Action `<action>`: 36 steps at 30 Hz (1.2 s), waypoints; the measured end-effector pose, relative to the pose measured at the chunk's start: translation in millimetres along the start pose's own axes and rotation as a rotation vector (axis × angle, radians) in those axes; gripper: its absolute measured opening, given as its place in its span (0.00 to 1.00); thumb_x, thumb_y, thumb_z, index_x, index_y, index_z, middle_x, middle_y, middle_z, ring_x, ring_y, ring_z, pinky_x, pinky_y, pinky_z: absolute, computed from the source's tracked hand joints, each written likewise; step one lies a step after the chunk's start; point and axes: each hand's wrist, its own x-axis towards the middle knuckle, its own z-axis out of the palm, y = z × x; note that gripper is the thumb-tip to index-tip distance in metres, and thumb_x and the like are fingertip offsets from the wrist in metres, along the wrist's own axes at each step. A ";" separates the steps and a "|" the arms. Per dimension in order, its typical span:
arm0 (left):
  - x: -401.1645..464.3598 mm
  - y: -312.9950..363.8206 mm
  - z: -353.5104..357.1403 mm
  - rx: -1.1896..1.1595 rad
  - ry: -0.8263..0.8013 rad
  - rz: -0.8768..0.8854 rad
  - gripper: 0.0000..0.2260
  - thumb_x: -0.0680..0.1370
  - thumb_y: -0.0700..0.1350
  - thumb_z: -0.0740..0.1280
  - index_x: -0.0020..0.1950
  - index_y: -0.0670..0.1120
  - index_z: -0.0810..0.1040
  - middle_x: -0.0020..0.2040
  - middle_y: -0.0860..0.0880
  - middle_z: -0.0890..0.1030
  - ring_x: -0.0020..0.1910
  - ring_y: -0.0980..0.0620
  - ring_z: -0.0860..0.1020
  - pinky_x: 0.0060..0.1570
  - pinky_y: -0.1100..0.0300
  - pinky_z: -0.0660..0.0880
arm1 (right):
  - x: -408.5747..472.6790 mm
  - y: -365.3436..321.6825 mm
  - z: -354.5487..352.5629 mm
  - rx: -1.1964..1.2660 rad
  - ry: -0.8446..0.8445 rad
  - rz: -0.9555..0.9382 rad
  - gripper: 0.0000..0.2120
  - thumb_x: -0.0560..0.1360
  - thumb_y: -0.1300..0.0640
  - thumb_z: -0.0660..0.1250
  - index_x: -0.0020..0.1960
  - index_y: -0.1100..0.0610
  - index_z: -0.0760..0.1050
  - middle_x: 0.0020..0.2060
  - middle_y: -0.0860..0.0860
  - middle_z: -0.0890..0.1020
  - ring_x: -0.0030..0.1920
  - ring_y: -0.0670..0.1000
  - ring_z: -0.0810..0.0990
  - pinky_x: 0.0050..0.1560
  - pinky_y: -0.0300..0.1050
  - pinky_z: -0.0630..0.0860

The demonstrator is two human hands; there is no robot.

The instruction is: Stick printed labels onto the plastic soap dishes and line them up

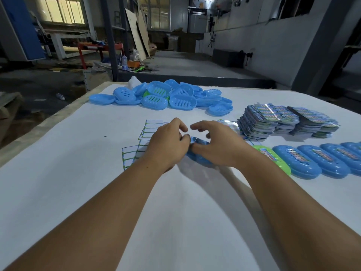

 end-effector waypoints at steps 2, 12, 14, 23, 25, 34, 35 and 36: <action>-0.4 1.1 -0.5 -0.052 0.014 0.006 0.04 0.79 0.46 0.65 0.53 0.52 0.76 0.41 0.55 0.80 0.43 0.51 0.79 0.44 0.54 0.76 | -5.6 -2.4 -2.5 -0.033 -0.073 -0.024 0.29 0.69 0.41 0.74 0.69 0.38 0.73 0.60 0.43 0.77 0.56 0.47 0.77 0.52 0.43 0.73; -1.1 -3.7 -1.7 -0.018 0.089 0.062 0.06 0.79 0.47 0.67 0.56 0.53 0.77 0.54 0.54 0.71 0.40 0.63 0.75 0.46 0.61 0.68 | -22.4 8.9 -41.2 -0.437 -0.200 0.196 0.26 0.64 0.30 0.69 0.50 0.50 0.80 0.45 0.48 0.82 0.44 0.51 0.80 0.43 0.45 0.79; -1.9 -3.6 -2.0 -0.010 0.084 0.061 0.06 0.79 0.48 0.67 0.55 0.54 0.77 0.54 0.54 0.71 0.39 0.64 0.75 0.42 0.63 0.67 | -24.9 16.0 -50.2 -0.455 -0.199 0.250 0.25 0.63 0.32 0.70 0.43 0.54 0.80 0.39 0.49 0.81 0.39 0.51 0.80 0.36 0.42 0.75; -4.7 -1.9 -5.9 -0.030 0.078 0.053 0.05 0.79 0.47 0.67 0.53 0.55 0.77 0.54 0.52 0.75 0.40 0.60 0.76 0.48 0.60 0.70 | -24.6 29.6 -66.0 -0.458 -0.197 0.330 0.19 0.69 0.55 0.74 0.59 0.56 0.78 0.47 0.53 0.81 0.41 0.54 0.79 0.41 0.45 0.78; -5.7 -1.4 -6.6 -0.041 0.093 0.048 0.06 0.79 0.47 0.67 0.55 0.55 0.76 0.55 0.52 0.74 0.41 0.61 0.76 0.48 0.60 0.70 | -23.3 33.5 -66.8 -0.454 -0.198 0.318 0.18 0.72 0.61 0.69 0.62 0.57 0.77 0.47 0.55 0.81 0.37 0.53 0.76 0.35 0.43 0.72; -14.8 -4.0 -14.9 -0.106 0.161 0.073 0.07 0.78 0.47 0.68 0.54 0.55 0.75 0.55 0.52 0.72 0.41 0.60 0.77 0.47 0.58 0.73 | -21.4 9.8 -53.9 -0.004 0.095 0.064 0.10 0.77 0.54 0.71 0.58 0.48 0.80 0.52 0.45 0.81 0.46 0.46 0.78 0.47 0.40 0.71; -14.1 -3.9 -16.5 -0.106 0.173 0.067 0.07 0.78 0.47 0.68 0.55 0.55 0.75 0.56 0.53 0.72 0.42 0.59 0.78 0.48 0.57 0.75 | -27.7 -2.9 -56.9 0.159 0.207 -0.014 0.10 0.77 0.54 0.71 0.58 0.48 0.80 0.52 0.43 0.82 0.44 0.44 0.79 0.46 0.38 0.72; -14.3 -4.6 -19.2 -0.115 0.171 0.044 0.07 0.78 0.48 0.68 0.55 0.54 0.76 0.56 0.53 0.72 0.44 0.57 0.78 0.50 0.55 0.76 | -33.9 -15.9 -60.4 0.308 0.306 -0.100 0.09 0.77 0.53 0.72 0.57 0.47 0.81 0.51 0.42 0.83 0.43 0.42 0.80 0.44 0.37 0.73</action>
